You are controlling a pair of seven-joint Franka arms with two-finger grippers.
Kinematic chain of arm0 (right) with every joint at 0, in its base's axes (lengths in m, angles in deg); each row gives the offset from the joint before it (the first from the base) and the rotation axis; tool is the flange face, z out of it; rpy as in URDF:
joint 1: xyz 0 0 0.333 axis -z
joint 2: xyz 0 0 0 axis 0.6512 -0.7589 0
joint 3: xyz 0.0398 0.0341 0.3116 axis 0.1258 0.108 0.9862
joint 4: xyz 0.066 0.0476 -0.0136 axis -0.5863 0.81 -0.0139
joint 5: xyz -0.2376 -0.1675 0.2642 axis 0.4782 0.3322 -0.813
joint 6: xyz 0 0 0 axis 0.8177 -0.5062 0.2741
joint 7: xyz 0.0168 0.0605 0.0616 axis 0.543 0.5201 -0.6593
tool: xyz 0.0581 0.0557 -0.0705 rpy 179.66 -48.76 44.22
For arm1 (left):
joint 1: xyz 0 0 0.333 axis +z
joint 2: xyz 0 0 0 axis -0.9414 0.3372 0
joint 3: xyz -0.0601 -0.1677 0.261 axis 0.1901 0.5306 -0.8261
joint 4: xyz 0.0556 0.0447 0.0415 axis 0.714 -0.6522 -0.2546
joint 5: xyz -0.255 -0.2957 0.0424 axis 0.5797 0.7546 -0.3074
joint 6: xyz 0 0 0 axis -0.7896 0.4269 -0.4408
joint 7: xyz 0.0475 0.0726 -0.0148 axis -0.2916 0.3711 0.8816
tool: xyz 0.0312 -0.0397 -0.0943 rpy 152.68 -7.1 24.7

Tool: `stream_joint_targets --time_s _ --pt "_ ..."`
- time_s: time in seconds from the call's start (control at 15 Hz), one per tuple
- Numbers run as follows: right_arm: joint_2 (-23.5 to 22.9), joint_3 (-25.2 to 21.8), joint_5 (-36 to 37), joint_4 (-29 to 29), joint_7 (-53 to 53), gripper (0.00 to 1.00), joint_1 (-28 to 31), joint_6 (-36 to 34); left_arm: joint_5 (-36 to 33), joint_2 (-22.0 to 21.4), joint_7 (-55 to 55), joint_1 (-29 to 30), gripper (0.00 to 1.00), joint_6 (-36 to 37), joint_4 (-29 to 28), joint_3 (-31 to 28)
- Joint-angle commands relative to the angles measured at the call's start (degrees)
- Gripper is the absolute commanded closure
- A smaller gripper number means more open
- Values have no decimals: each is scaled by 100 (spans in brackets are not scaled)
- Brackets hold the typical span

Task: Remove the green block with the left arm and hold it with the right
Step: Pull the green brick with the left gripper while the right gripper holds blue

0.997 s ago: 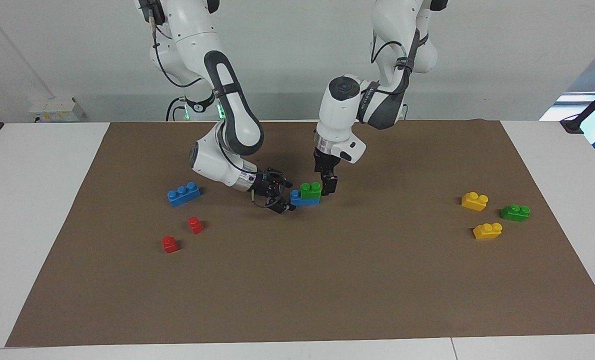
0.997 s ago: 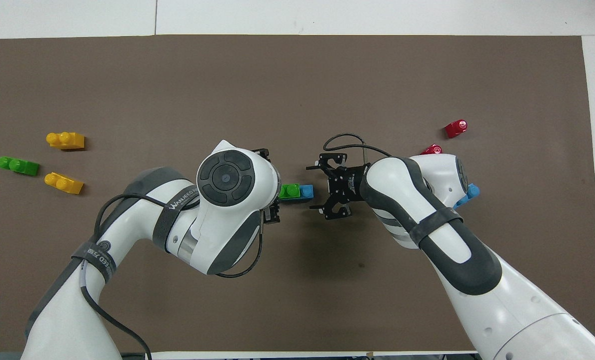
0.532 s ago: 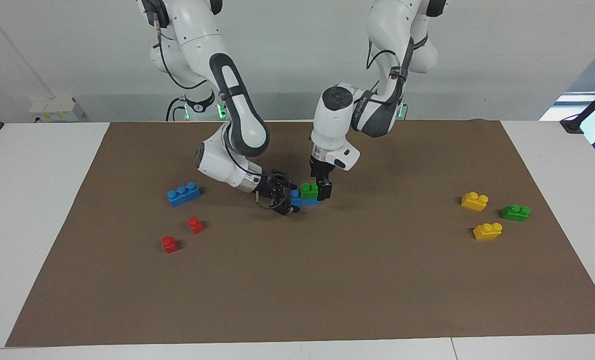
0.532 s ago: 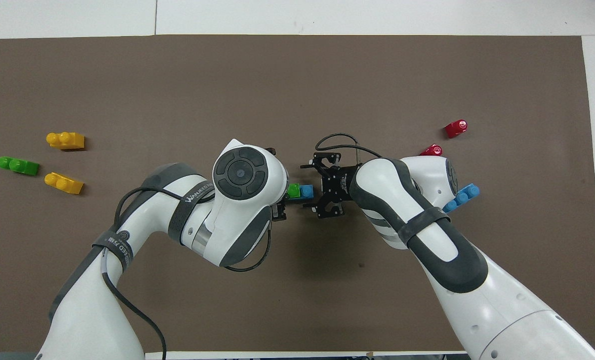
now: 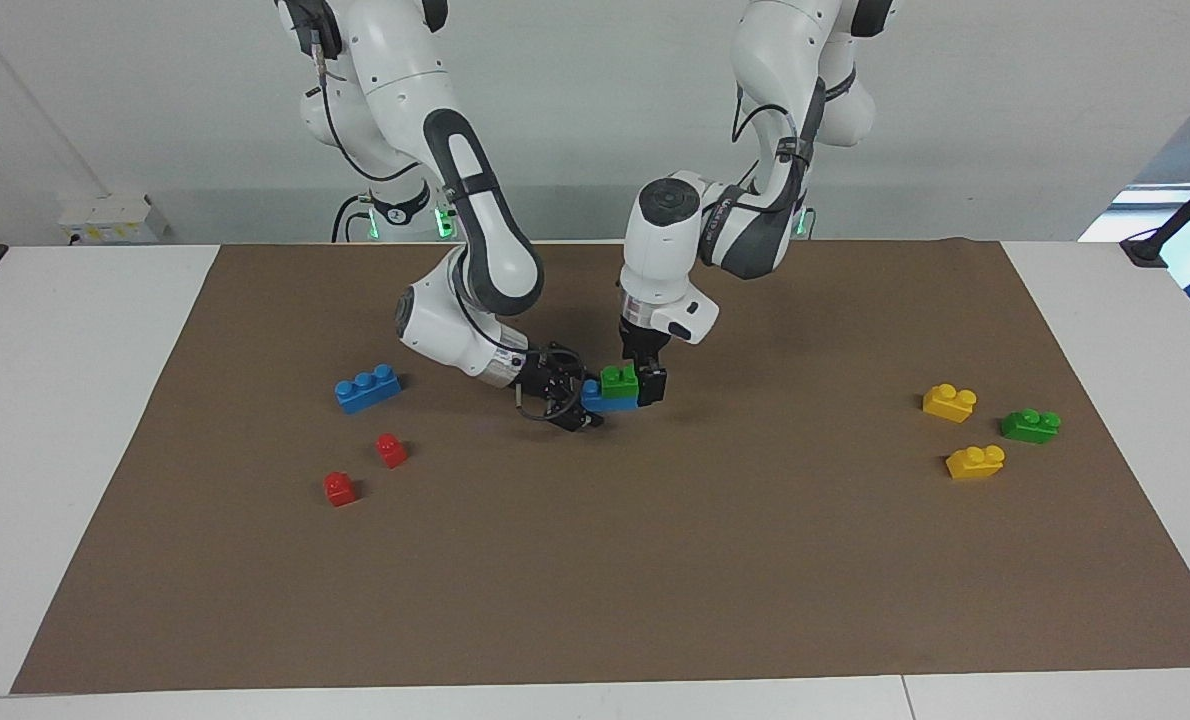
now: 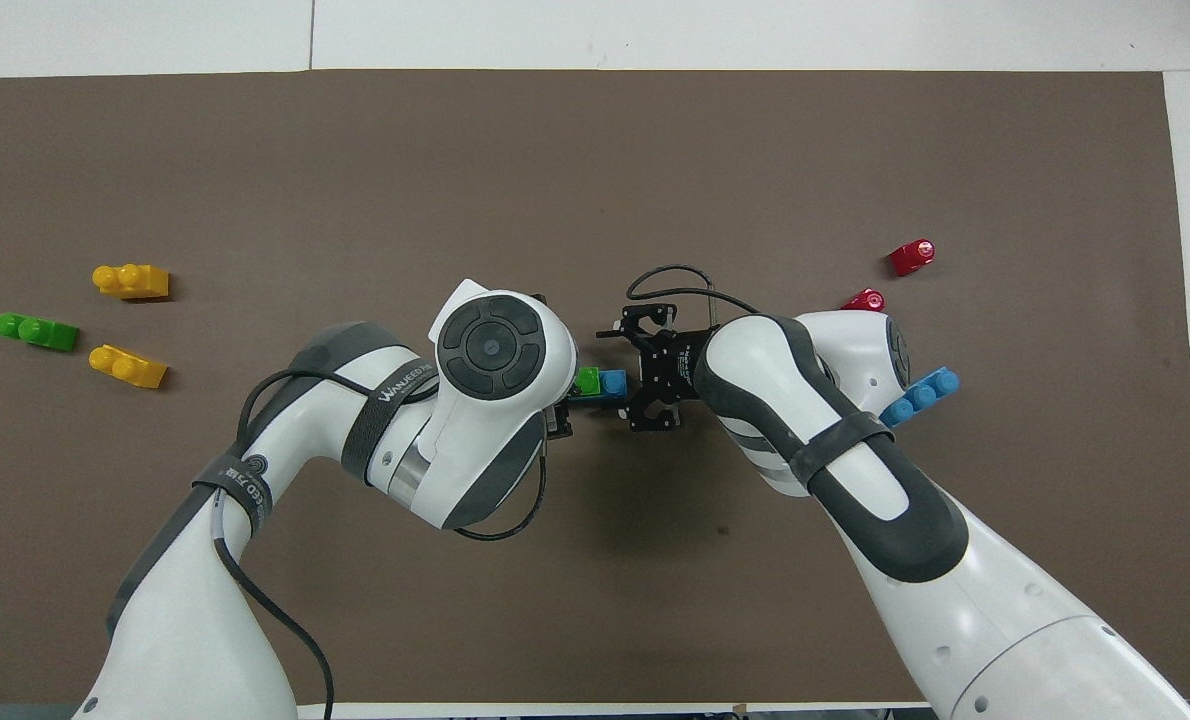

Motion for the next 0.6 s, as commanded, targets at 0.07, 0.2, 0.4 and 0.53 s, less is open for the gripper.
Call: stream_joint_targets --time_s 0.07,0.2,0.4,0.53 --pt "-80 -3 -190 -93 -85 39 -8 86 -110 143 310 -142 0 -111 92 -86" --pt "-80 -3 -190 -93 -76 52 1 86 -118 170 345 -151 0 -173 83 -77" --pt "-80 -3 -190 -93 -59 70 27 60 -118 170 354 -177 0 -173 74 -77" --pt "-80 -3 -190 -93 -50 85 45 59 -118 170 363 -177 0 -208 39 -77"
